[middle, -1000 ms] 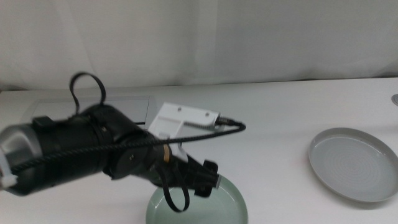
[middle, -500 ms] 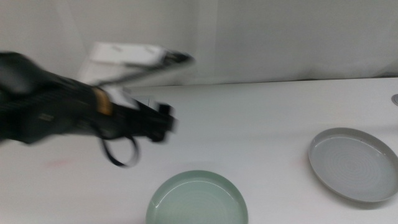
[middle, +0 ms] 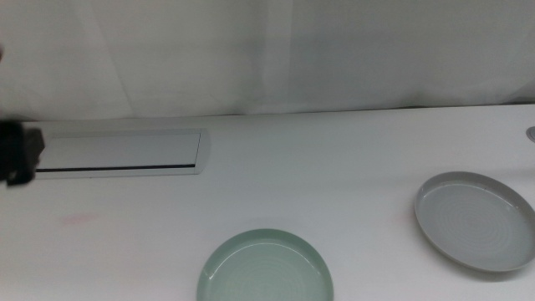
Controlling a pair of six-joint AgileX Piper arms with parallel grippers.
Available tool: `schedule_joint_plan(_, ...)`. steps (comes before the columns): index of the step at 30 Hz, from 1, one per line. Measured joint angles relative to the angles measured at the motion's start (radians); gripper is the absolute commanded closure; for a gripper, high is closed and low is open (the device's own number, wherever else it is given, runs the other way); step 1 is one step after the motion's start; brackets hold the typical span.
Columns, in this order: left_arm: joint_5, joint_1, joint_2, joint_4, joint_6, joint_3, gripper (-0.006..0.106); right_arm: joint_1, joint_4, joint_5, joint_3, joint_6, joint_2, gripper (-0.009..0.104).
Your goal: Stack the three bowls on top of each other.
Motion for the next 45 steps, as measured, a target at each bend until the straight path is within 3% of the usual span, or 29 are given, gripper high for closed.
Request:
schedule_joint_plan(5, -0.231, 0.01, -0.197, 0.0, 0.034, 0.217, 0.022, 0.0, 0.0, 0.015, -0.022, 0.0, 0.034, -0.008)
schedule_joint_plan(14, -0.484, 0.01, -0.471, -0.003, 0.032, 0.564, 0.087, 0.0, 0.004, 0.114, -0.125, -0.022, 0.049, -0.008)
schedule_joint_plan(24, -0.494, 0.01, -0.493, -0.006, -0.087, 0.761, 0.086, 0.0, 0.006, 0.294, -0.249, -0.081, 0.049, -0.008)
schedule_joint_plan(36, -0.556, 0.01, -0.493, -0.004, -0.053, 0.768, 0.086, 0.0, 0.017, 0.529, -0.394, -0.084, 0.135, -0.008)
schedule_joint_plan(40, -0.558, 0.01, -0.493, -0.004, -0.051, 0.768, 0.086, 0.0, -0.032, 0.639, -0.51, -0.07, 0.26, -0.008)
schedule_joint_plan(45, -0.558, 0.01, -0.493, -0.004, -0.051, 0.768, 0.086, 0.0, -0.188, 0.766, -0.653, 0.045, 0.454, -0.008)
